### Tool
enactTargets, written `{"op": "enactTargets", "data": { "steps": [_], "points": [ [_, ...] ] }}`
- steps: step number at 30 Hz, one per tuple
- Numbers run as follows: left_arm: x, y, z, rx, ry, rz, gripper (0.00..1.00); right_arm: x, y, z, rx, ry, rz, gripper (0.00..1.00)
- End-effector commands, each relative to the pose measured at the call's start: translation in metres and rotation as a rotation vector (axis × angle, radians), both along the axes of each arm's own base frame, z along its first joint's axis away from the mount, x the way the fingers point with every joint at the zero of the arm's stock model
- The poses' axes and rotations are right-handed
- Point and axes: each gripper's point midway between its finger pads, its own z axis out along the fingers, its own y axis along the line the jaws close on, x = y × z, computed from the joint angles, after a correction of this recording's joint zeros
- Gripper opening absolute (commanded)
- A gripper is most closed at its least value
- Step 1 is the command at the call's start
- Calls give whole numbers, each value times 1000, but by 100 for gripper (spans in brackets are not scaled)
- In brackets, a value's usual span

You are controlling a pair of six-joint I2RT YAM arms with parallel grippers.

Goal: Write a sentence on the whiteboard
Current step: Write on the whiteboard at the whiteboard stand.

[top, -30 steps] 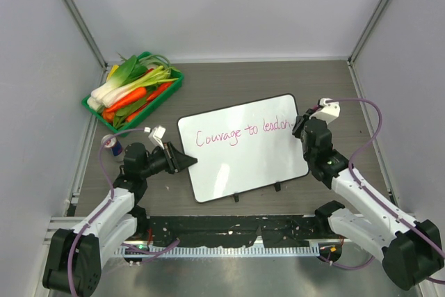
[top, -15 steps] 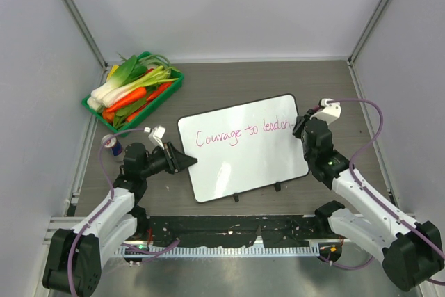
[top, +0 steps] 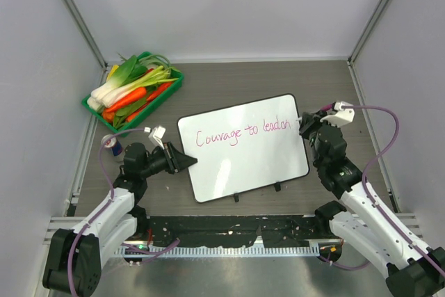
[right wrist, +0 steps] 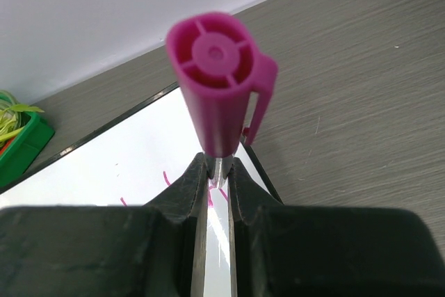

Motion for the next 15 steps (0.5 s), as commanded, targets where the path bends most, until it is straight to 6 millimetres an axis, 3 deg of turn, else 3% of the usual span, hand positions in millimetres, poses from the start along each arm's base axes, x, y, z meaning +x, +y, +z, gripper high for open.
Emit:
{"op": "enactTargets", "data": {
  "steps": [1,15],
  "points": [
    [6,3,1,27,-54,15,0,-2,-2,25,16,-55,-2,1],
    [6,4,1,31,-54,23,0,-2,4,12,5,-7,36,1]
  ]
}}
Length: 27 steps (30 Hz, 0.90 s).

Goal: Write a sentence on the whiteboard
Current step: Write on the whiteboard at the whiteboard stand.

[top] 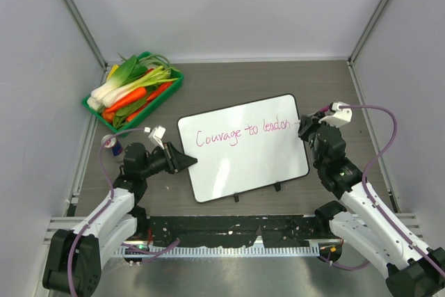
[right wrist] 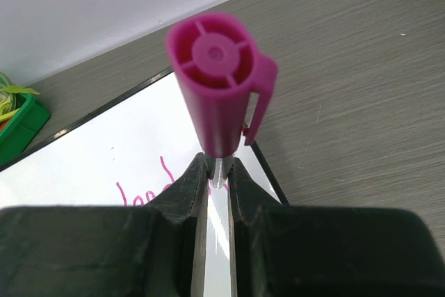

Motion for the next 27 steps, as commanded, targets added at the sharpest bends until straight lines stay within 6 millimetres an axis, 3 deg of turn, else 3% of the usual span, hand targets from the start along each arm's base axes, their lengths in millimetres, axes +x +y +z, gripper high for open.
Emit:
{"op": "enactTargets", "data": {
  "steps": [1,11,27],
  "points": [
    [6,4,0,32,-52,23,0,2,2,20,15,-41,11,1],
    [6,4,1,30,-52,22,0,-2,8,19,19,-9,53,1],
    [6,4,1,30,-52,19,0,-15,11,-4,17,87,87,1]
  ]
}}
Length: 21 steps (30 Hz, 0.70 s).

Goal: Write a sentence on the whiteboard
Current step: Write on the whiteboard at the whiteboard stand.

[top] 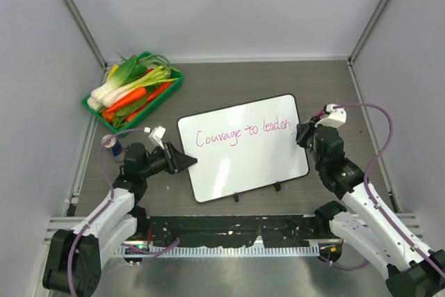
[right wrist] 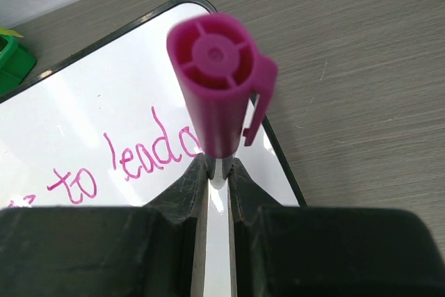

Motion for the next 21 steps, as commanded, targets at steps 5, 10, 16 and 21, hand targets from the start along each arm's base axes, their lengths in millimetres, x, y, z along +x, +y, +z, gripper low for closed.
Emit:
{"op": "enactTargets", "data": {
  "steps": [5,10,16,21],
  "points": [
    [6,4,1,29,-52,20,0,-4,4,14,36,-7,19,1],
    [6,4,1,30,-52,21,0,-7,5,14,51,5,29,1],
    [6,4,1,29,-52,18,0,-13,12,6,79,42,60,1],
    [6,4,1,30,-55,20,0,-21,20,-7,130,89,88,1]
  ]
}}
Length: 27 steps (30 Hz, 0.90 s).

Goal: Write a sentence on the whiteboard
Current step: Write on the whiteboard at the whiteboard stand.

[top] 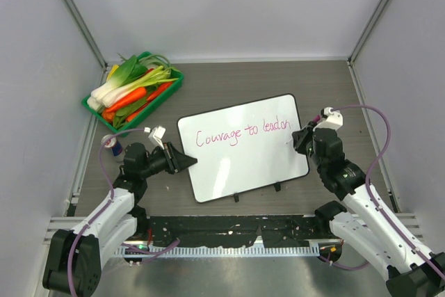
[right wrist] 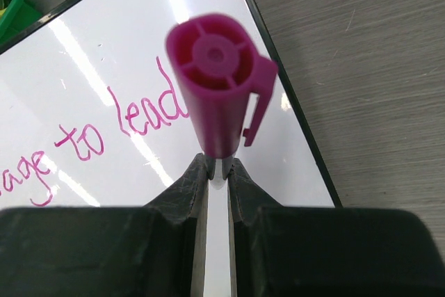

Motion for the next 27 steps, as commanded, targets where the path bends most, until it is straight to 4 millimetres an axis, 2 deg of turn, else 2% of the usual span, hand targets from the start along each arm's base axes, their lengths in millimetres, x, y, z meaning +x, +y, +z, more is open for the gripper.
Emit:
{"op": "enactTargets", "data": {
  "steps": [1,5,17,23,27],
  "points": [
    [6,4,1,29,-54,20,0,-5,10,12,96,-9,24,2],
    [6,4,1,28,-54,18,0,-11,13,5,113,25,36,1],
    [6,3,1,28,-54,17,0,-26,16,8,129,73,71,1],
    [7,4,0,29,-53,20,0,-33,20,1,148,118,90,1],
    [6,4,1,28,-56,20,0,-32,15,4,138,110,64,1]
  ]
}}
